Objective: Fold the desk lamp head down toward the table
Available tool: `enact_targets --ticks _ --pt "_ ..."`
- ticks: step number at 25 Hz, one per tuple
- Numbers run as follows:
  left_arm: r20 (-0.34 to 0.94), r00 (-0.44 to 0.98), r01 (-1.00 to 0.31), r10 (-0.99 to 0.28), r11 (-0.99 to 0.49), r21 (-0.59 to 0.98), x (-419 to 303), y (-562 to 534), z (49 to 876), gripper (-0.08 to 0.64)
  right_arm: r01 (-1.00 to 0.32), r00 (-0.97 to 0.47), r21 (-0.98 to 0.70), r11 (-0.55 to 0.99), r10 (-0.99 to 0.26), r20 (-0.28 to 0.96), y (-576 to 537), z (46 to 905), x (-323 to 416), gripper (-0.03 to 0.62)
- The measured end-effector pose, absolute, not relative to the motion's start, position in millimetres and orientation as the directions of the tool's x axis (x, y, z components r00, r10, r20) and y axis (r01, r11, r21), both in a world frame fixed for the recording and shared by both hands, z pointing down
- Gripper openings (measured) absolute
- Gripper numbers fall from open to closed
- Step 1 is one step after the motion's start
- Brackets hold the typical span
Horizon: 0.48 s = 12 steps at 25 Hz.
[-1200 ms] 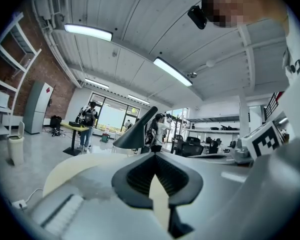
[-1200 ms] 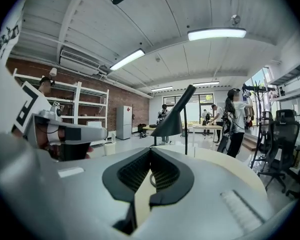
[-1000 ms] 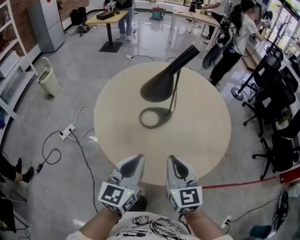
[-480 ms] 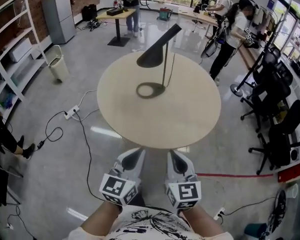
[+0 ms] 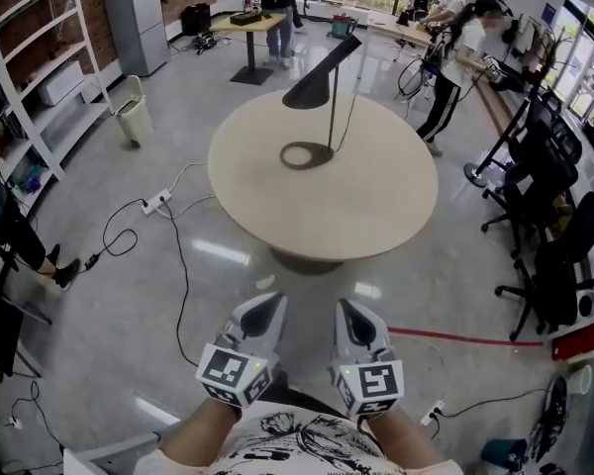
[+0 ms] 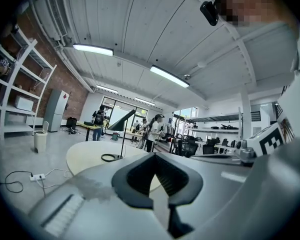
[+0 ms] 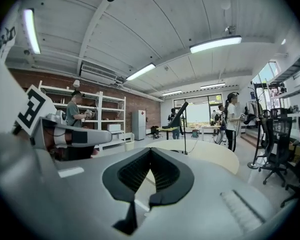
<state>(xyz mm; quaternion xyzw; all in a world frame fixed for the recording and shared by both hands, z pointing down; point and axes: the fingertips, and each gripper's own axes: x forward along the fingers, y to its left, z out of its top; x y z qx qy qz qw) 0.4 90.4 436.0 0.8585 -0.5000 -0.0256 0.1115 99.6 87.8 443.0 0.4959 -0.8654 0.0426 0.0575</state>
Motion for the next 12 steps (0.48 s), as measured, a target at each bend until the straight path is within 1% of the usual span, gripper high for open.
enact_targets --ticks 3,7,12 --pt "0.065 0.506 -0.85 -0.86 -0.484 0.209 3.6 99.5 431.5 0.006 -0.842 -0.536 0.004 0.54 -0.838 0.104 101.8 430.2 94.3 0.009" --pt "0.042 0.515 -0.844 -0.856 -0.498 0.197 6.5 102.0 423.1 0.006 -0.853 -0.52 0.016 0.522 -0.852 0.055 106.4 417.3 100.5 0.009" --pt "0.031 0.546 -0.827 -0.837 -0.534 0.177 14.2 112.2 416.7 0.006 -0.868 -0.496 -0.009 0.496 -0.866 0.063 112.8 418.7 107.7 0.008"
